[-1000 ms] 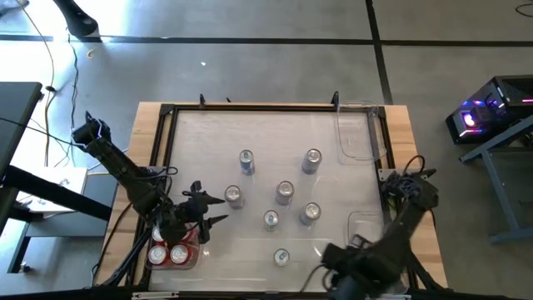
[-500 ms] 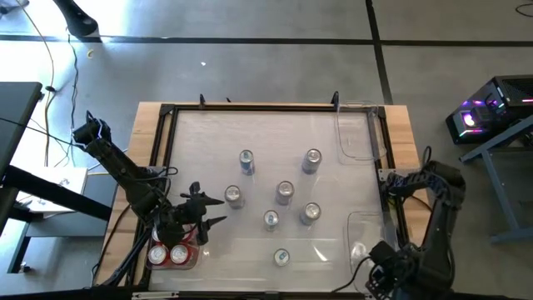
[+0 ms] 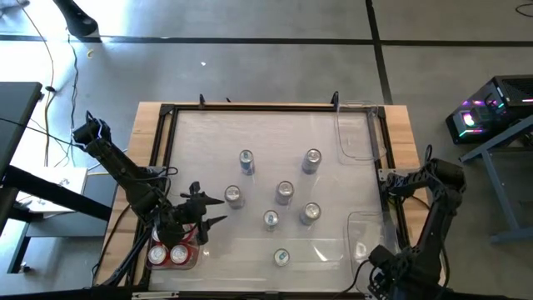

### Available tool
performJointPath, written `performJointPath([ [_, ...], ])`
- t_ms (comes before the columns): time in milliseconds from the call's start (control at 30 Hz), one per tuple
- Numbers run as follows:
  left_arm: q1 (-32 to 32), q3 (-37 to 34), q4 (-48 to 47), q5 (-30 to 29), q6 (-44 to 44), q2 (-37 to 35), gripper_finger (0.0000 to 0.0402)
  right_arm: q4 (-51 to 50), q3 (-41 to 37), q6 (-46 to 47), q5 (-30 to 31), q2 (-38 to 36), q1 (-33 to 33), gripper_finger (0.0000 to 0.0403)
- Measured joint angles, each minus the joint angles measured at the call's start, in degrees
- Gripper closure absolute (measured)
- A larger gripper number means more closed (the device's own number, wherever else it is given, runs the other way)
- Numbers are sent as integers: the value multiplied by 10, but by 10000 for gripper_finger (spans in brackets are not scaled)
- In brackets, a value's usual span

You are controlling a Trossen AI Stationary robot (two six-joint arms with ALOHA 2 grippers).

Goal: Sort soda cans
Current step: Put the bottom right blue soda can into the bottom right transparent bin, then put the bottom left blue soda can into the bottom right transparent bin

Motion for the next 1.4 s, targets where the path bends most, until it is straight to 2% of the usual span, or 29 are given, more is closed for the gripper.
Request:
performJointPath([
  [167, 0, 0, 0, 0, 0, 0, 188, -3, 2, -7, -15, 2, 0, 192],
  [333, 0, 0, 0, 0, 0, 0, 188, 1, 2, -12, -29, 2, -2, 144],
  [433, 0, 0, 0, 1, 0, 0, 188, 4, 2, -19, -36, 3, -4, 132],
  [900, 0, 0, 0, 3, -5, 0, 188, 5, 18, -20, -68, 3, -12, 124],
  [1033, 0, 0, 0, 3, -9, 0, 188, -23, 50, -21, -71, 3, -18, 123],
  [1200, 0, 0, 0, 3, -10, 0, 188, -107, 104, -13, -76, 1, -19, 123],
  [1267, 0, 0, 0, 3, -10, 0, 188, -150, 134, -11, -47, 1, -21, 123],
  [1400, 0, 0, 0, 3, -10, 0, 188, -196, 192, -19, 72, 1, -37, 123],
])
